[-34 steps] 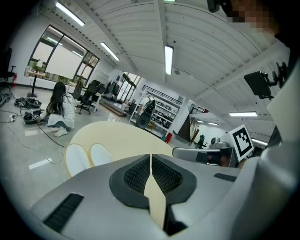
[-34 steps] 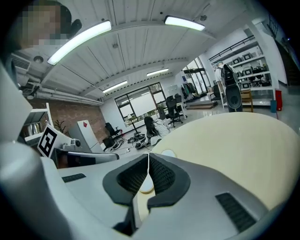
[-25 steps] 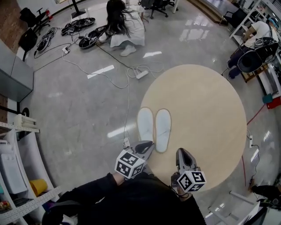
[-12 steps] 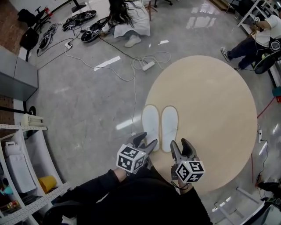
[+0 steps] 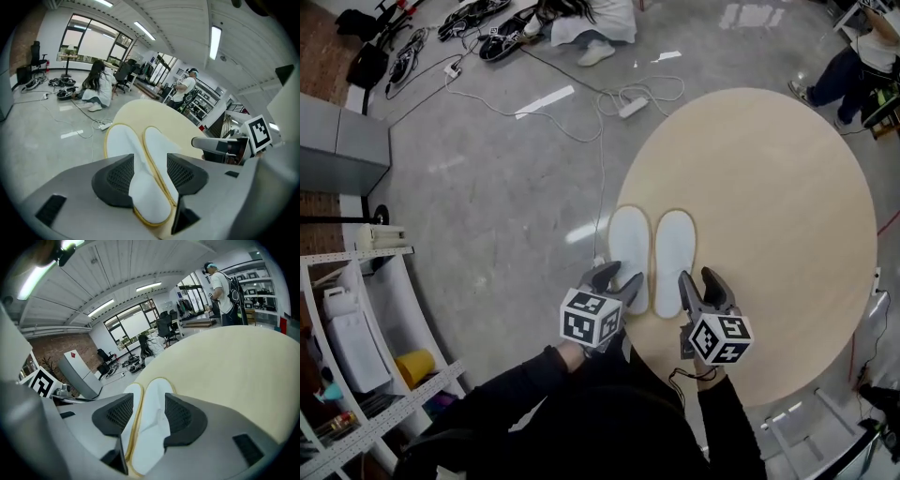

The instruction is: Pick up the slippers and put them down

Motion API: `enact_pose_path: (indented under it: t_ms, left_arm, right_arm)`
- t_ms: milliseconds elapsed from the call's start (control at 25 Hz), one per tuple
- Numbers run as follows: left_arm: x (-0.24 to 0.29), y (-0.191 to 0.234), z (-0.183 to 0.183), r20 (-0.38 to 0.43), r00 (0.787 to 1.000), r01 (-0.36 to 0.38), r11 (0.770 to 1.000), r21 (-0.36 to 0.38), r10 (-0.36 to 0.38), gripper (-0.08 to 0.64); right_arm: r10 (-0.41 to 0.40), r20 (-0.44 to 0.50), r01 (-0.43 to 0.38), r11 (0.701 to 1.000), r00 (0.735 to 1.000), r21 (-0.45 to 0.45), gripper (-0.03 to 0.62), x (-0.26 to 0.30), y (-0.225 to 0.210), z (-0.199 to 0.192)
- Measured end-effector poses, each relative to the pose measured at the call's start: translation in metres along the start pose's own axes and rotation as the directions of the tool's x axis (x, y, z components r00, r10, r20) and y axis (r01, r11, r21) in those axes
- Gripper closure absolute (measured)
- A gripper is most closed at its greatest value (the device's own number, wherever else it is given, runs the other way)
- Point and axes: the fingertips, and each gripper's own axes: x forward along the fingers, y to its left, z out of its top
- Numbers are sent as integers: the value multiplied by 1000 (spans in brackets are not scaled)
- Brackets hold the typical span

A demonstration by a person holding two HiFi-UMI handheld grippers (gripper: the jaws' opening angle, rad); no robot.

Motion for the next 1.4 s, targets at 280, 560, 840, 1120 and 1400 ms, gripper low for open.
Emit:
enact_pose_path:
  t_ms: [280,560,840,1120,1400]
  left_arm:
    - [38,22,-7,-32,999,-26,998,-57,25,331]
    - [60,20,-13,-67,998,-10,999,-50,7,334]
    - [75,31,-21,-101,994,-45,998,-39,41,422]
    - [65,33,-16,-76,996,-43,998,-44,39,529]
    - [63,22,-16,-68,997,-26,998,-48,23,528]
  right_arm:
    - [28,-52,-26,998,998,50,382,48,-22,-15]
    - [55,-103,-48,997,993,67,383,70,-26,-29]
    - [64,-127,-57,997,990,57,437,81,-33,-37]
    - [91,-116,-86,995,989,44,564,77,-20,-33]
    - [73,-34,-70,993,997,100,566,57,-23,-18]
